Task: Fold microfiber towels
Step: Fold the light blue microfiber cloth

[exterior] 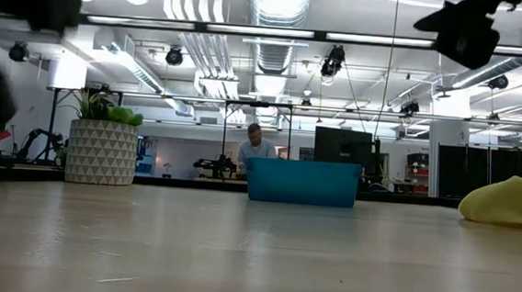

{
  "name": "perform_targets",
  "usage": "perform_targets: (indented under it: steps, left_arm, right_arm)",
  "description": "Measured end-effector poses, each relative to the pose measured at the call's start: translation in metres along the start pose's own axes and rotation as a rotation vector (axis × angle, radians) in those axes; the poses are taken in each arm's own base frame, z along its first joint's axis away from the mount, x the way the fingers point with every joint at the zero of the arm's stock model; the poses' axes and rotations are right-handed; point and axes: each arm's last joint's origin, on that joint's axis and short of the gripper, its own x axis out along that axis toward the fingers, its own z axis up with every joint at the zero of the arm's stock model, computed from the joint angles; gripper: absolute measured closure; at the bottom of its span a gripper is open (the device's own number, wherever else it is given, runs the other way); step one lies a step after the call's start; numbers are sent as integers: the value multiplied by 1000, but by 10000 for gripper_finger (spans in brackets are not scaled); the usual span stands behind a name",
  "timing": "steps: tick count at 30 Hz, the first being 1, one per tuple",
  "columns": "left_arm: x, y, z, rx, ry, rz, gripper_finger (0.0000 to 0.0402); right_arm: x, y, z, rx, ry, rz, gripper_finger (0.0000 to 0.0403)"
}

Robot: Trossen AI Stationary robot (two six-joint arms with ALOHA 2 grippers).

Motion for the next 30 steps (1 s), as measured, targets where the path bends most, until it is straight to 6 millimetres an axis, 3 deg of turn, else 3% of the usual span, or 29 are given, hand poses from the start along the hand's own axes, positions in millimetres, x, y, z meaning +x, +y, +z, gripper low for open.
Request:
perform_targets:
  steps: [3, 8, 11, 14, 16, 19, 21, 25, 30]
  left_arm:
    - [31, 10, -2, -74, 78, 71, 224]
    - [58, 9, 4, -117, 127, 81, 234]
    - [63, 6, 7, -122, 131, 95, 283]
    - [63, 3, 12, -110, 137, 91, 371]
    - [60, 2, 17, -108, 136, 95, 389]
    - [51, 2, 31, -112, 116, 86, 399]
    - [40, 1, 51, -124, 41, 70, 400]
    - [-2, -17, 106, -55, -189, -7, 401]
    - [-67, -30, 172, 88, -480, 58, 401]
  right_arm:
    - [-5, 11, -2, -38, 8, 45, 195]
    - [-14, 23, -10, -72, 40, 108, 199]
    - [-18, 29, -16, -90, 61, 140, 200]
    - [-20, 33, -22, -104, 82, 159, 200]
    - [-21, 35, -25, -112, 87, 164, 200]
    - [-22, 36, -26, -117, 93, 170, 200]
    - [-22, 36, -26, -112, 94, 172, 200]
    - [-23, 37, -28, -123, 99, 179, 200]
    - [-25, 39, -30, -128, 74, 162, 200]
